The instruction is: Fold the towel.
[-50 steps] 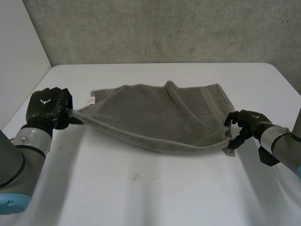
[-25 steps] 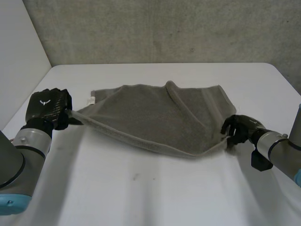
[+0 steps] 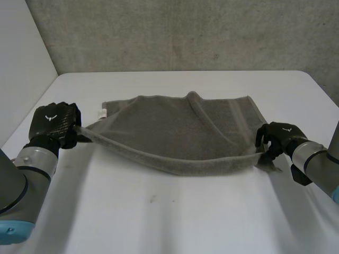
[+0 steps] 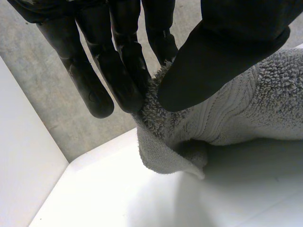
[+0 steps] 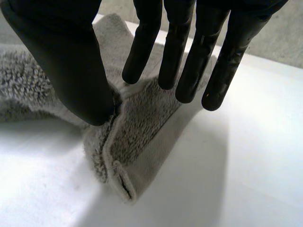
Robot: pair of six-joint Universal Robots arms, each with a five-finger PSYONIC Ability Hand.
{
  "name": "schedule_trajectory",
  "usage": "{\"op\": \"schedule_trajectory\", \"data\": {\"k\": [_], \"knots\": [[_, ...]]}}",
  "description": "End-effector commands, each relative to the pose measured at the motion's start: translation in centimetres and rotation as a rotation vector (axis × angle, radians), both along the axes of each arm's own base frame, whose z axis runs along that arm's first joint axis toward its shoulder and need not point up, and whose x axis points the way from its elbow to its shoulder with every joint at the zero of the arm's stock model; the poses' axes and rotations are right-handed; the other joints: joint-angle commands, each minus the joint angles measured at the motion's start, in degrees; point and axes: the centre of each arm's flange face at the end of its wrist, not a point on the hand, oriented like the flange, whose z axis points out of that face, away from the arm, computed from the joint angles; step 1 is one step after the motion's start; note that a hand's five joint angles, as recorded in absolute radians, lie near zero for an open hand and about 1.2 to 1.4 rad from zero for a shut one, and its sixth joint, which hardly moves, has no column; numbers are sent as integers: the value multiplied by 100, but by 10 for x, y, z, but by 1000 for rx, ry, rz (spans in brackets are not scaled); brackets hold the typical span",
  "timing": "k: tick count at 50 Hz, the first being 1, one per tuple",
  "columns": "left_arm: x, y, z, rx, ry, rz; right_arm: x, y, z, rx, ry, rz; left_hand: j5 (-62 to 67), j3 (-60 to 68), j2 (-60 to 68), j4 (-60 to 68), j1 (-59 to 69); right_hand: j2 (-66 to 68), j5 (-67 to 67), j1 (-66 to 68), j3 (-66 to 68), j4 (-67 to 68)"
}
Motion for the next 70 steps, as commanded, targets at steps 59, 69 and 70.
{"op": "schedule_trajectory", "data": {"k": [59, 69, 70], "knots": [[-9, -7, -4, 113, -325, -95, 20, -18, 49, -190, 410, 255, 1105, 1026, 1018, 1022, 1234, 3709, 3699, 3126, 3736, 3730], [-30, -89, -27, 77, -257, -84, 34, -92, 33, -436, 321, 89, 1105, 1026, 1018, 1022, 1234, 3709, 3699, 3126, 3736, 3730], [-30, -89, -27, 77, -256, -84, 34, -92, 33, -436, 321, 88, 1105, 1026, 1018, 1022, 1234, 3709, 3699, 3126, 3736, 3730]]}}
